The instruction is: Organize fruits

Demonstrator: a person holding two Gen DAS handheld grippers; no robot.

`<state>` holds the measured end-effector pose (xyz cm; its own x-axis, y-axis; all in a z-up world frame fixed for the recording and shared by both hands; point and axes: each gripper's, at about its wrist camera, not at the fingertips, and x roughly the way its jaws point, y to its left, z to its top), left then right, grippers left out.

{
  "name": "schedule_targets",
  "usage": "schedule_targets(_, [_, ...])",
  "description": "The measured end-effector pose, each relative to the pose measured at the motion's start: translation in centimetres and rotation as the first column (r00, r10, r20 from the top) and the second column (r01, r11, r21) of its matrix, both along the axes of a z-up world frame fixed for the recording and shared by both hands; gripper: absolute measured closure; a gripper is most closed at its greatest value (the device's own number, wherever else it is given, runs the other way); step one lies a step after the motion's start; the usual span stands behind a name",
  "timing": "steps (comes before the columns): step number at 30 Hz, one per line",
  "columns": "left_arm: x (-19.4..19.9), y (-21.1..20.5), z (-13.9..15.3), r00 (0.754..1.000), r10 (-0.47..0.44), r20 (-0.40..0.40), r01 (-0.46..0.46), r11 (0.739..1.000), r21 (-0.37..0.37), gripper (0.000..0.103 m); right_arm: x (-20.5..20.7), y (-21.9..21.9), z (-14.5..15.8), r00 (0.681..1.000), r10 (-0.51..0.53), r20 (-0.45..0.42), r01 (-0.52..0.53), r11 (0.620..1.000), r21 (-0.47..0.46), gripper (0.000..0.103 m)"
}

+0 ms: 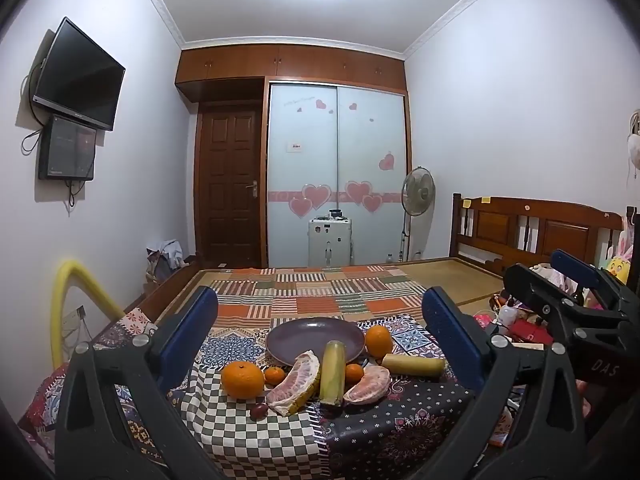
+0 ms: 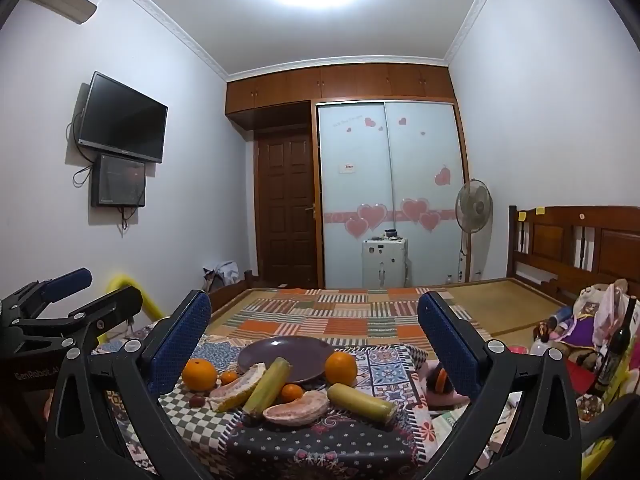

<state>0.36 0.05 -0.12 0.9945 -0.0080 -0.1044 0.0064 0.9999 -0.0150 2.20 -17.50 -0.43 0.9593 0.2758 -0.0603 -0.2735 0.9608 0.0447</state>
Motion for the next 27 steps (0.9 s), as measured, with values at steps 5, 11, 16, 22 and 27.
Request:
schedule_targets(5, [0.02,-0.03,-0.02,1.000,0.000,0.000,0.000,1.000,0.001,0.000,0.03,-0.04,0.00,1.000,0.000,0.000,0.000,1.000,-0.001,0.000])
schedule_targets(11, [0.01,-0.06,0.08,1.000,0.000,0.002,-0.001,1.000,0.003,0.000,-0.03,-0.01,0.00,1.000,0.001,0.001,-0.001,1.000,-0.001,0.000])
schedule_targets(16, [-0.01,-0.07,0.13,1.000,0.002,0.002,-0.002,1.000,0.005,0.000,0.01,-0.04,-0.02,1.000,0.001,0.000,-0.001,1.000,-0.001,0.000])
schedule_targets(22, [-0.17,-0.21,0.36,1.000,0.000,0.002,0.000,1.000,0.008,0.000,0.16,0.19,-0.11,1.000,0.003,-0.001,-0.003,1.000,0.001,0.000])
schedule_targets(27, [-0.18,-0.28,0.50,1.000,-0.002,0.003,0.002,1.000,0.008,0.000,0.14,0.19,-0.09,1.000,0.004,-0.002,-0.004,1.000,0.002,0.000])
